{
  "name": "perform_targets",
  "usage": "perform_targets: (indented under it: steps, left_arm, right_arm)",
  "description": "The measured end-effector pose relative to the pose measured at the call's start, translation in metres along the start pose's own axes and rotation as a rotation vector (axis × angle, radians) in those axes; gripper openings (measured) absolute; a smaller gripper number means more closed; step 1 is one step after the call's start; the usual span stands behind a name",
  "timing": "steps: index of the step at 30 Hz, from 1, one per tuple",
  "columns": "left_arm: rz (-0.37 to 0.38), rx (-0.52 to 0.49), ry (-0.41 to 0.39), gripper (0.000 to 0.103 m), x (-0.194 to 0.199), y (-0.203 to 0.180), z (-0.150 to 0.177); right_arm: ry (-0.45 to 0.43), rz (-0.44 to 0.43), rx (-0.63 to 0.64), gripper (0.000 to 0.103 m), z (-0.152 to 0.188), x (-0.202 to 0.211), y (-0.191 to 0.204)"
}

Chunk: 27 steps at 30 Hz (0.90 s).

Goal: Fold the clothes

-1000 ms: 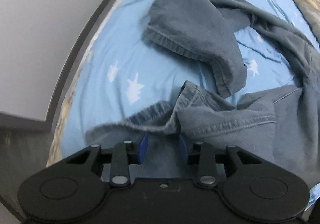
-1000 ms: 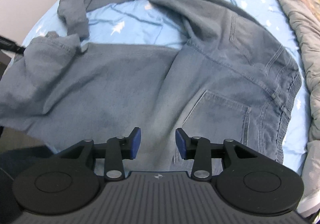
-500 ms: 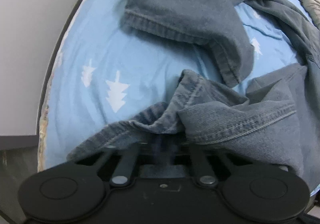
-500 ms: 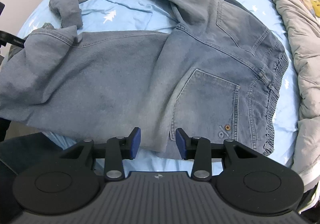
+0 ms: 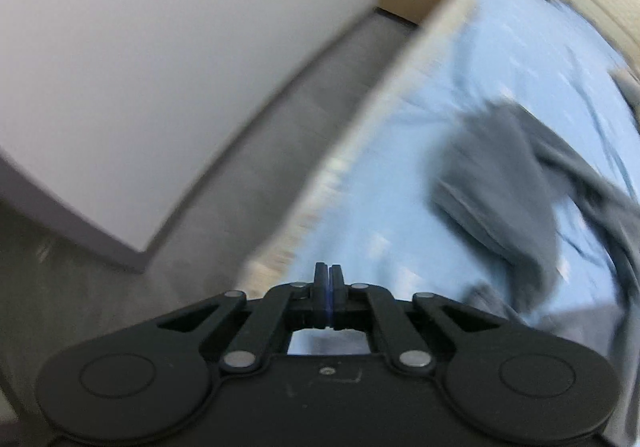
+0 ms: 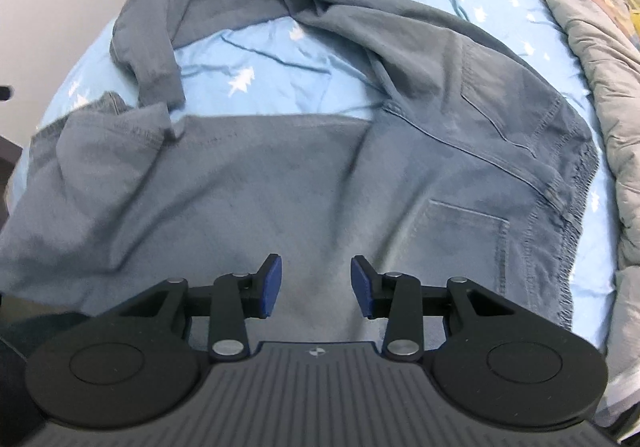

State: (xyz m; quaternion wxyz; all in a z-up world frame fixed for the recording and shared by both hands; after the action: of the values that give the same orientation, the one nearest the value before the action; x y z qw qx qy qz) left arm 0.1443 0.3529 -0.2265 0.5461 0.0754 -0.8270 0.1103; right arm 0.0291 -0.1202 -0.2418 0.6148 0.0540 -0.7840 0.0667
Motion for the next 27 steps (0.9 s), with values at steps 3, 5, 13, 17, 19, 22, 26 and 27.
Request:
perform_targets:
  steps: [3, 5, 13, 17, 19, 22, 26, 27]
  left_arm:
    - [0.124, 0.011, 0.024, 0.000, -0.004, 0.014, -0.003]
    - [0.189, -0.054, 0.051, 0.002, -0.008, 0.003, -0.001]
    - [0.308, -0.340, 0.191, 0.040, -0.046, -0.065, 0.017]
    - [0.343, -0.530, 0.194, 0.046, -0.060, -0.095, 0.024]
    - [0.342, -0.626, 0.204, 0.047, -0.071, -0.108, 0.028]
    - [0.306, -0.727, 0.214, 0.045, -0.094, -0.116, 0.037]
    - [0.304, -0.827, 0.247, 0.028, -0.108, -0.120, 0.045]
    - [0.311, -0.822, 0.252, 0.017, -0.107, -0.119, 0.044]
  right_arm:
    - [0.000, -0.011, 0.005, 0.040, -0.006, -0.005, 0.005]
    - [0.008, -0.010, 0.015, 0.040, -0.007, -0.008, 0.009]
    - [0.049, 0.025, -0.001, 0.041, 0.005, -0.008, 0.003]
    - [0.077, 0.056, -0.041, 0.041, 0.018, -0.005, -0.006]
    - [0.088, 0.068, -0.060, 0.041, 0.024, -0.003, -0.010]
    - [0.105, 0.088, -0.089, 0.041, 0.035, 0.000, -0.015]
    - [0.113, 0.101, -0.123, 0.041, 0.042, 0.003, -0.014]
    - [0.112, 0.101, -0.128, 0.041, 0.043, 0.003, -0.014]
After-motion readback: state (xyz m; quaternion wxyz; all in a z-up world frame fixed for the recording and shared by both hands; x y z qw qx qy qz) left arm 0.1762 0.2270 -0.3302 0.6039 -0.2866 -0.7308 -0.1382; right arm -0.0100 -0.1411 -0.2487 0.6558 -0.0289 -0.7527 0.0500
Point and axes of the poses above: each gripper's, at about its wrist camera, not at the fingertips, and x roughly against the way its jaws point, y to its left, z to its underside, the point moved 1 cm from there along -x, roughly the way its jaws point, and after that the axes turned 1 degree about y, right-handed, at the moved point
